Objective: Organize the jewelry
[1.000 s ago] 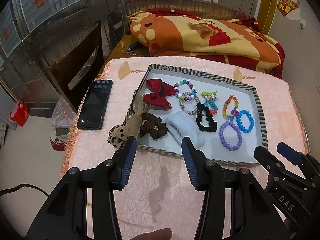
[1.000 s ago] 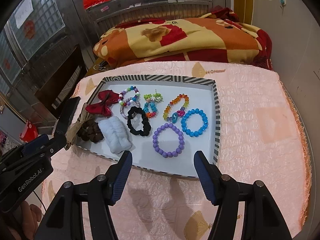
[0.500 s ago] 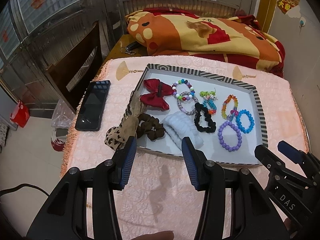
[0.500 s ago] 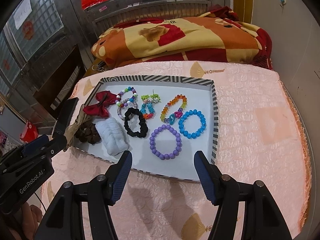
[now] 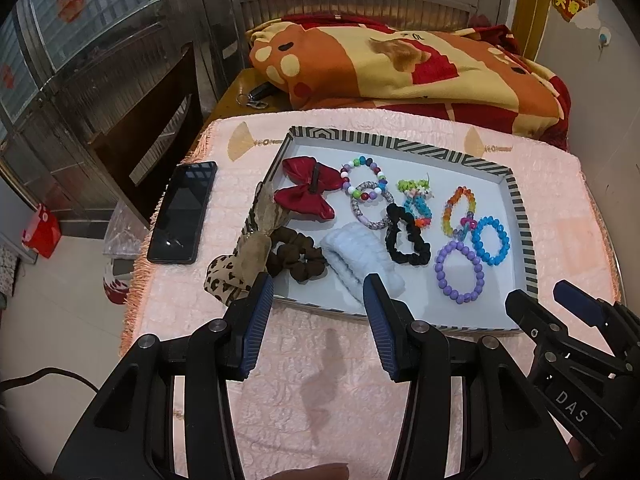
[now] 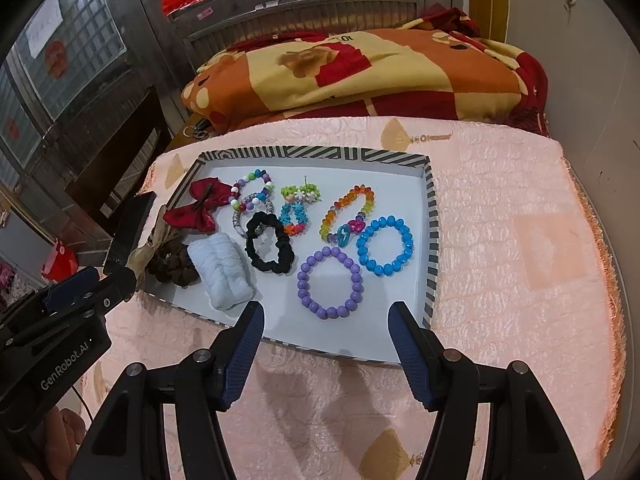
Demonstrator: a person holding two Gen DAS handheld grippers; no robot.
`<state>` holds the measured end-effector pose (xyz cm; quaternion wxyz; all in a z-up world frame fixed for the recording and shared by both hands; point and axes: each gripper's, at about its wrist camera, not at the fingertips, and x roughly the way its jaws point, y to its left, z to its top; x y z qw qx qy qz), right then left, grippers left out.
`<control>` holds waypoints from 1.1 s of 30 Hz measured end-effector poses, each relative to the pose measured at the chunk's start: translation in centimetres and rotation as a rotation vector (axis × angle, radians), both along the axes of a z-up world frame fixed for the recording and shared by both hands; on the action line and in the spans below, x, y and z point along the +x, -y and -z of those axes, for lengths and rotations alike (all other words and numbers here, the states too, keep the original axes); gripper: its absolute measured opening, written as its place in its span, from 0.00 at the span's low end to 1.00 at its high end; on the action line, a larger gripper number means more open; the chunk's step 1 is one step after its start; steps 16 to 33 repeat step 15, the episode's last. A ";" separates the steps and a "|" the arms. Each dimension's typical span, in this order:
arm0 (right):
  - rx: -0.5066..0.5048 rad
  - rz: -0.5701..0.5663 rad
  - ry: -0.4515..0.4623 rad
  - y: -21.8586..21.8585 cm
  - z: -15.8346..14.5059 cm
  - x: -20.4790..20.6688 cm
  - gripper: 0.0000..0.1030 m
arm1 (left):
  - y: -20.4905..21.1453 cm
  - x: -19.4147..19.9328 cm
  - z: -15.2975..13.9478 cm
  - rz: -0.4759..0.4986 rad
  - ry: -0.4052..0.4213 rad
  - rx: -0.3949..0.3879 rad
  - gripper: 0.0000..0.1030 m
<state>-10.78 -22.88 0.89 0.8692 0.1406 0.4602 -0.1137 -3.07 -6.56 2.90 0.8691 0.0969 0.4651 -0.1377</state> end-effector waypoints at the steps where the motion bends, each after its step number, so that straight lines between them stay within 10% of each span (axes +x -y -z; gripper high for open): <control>1: 0.000 0.000 -0.001 0.0 0.0 0.0 0.60 | 0.1 0.0 0.1 0.002 -0.001 0.001 0.45; 33: 0.016 0.007 -0.011 0.5 0.6 -0.1 0.61 | 0.4 0.1 0.2 0.029 0.024 0.029 0.45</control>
